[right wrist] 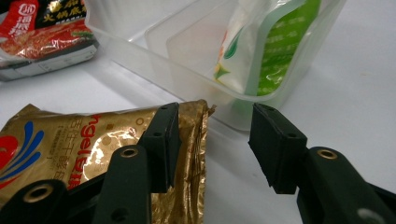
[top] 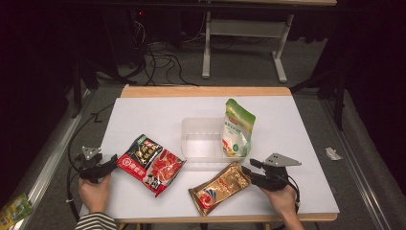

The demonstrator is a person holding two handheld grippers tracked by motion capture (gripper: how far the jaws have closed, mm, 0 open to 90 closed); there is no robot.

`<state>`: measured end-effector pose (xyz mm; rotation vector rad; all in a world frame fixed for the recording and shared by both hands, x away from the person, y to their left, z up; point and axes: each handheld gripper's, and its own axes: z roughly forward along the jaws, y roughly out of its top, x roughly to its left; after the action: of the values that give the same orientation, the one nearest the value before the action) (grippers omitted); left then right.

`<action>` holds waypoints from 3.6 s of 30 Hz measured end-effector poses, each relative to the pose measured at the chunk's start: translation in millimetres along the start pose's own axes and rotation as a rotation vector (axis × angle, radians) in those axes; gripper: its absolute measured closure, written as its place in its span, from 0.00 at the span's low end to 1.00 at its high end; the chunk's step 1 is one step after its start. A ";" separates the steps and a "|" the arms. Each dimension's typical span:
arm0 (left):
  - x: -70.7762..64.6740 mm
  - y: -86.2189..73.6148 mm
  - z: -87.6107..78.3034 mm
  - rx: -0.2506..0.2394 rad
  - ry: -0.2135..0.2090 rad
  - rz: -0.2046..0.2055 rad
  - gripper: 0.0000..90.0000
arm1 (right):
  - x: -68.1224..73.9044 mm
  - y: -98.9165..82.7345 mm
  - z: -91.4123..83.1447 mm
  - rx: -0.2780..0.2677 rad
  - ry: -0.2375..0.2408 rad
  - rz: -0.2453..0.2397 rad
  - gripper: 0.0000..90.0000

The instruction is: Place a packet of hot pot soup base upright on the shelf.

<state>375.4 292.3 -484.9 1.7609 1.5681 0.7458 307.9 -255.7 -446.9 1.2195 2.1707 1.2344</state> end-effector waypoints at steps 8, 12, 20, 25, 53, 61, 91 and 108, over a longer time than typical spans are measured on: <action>0.0 -0.1 -0.1 -0.001 0.001 0.001 0.46 | 5.0 -7.1 18.3 0.078 0.047 0.014 0.59; -0.2 -0.2 -0.5 -0.003 0.000 0.001 0.46 | 6.7 -9.1 24.0 0.102 0.059 0.015 0.59; 0.4 -0.2 -0.7 -0.003 -0.004 -0.002 0.46 | 4.3 -15.5 30.4 0.138 0.079 0.048 0.62; 0.2 -0.3 -0.7 -0.004 -0.004 0.000 0.46 | 6.3 -16.0 33.0 0.164 0.091 0.040 0.75; 0.3 -0.1 -0.1 -0.001 -0.006 -0.002 0.46 | 10.4 -5.3 21.6 0.122 0.124 0.000 1.00; 0.3 -0.1 -0.2 -0.002 -0.006 -0.003 0.46 | -1.1 3.8 0.3 0.080 0.125 0.006 1.00; -0.3 -0.1 -0.5 0.002 -0.002 0.010 0.46 | -10.1 50.2 -50.1 -0.067 0.205 -0.008 1.00; -0.1 -0.1 -0.1 0.000 -0.001 0.003 0.46 | -14.3 67.1 -63.1 -0.113 0.240 0.007 1.00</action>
<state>375.3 292.3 -484.9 1.7639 1.5646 0.7466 308.6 -283.5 -357.9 1.0820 2.2257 1.5535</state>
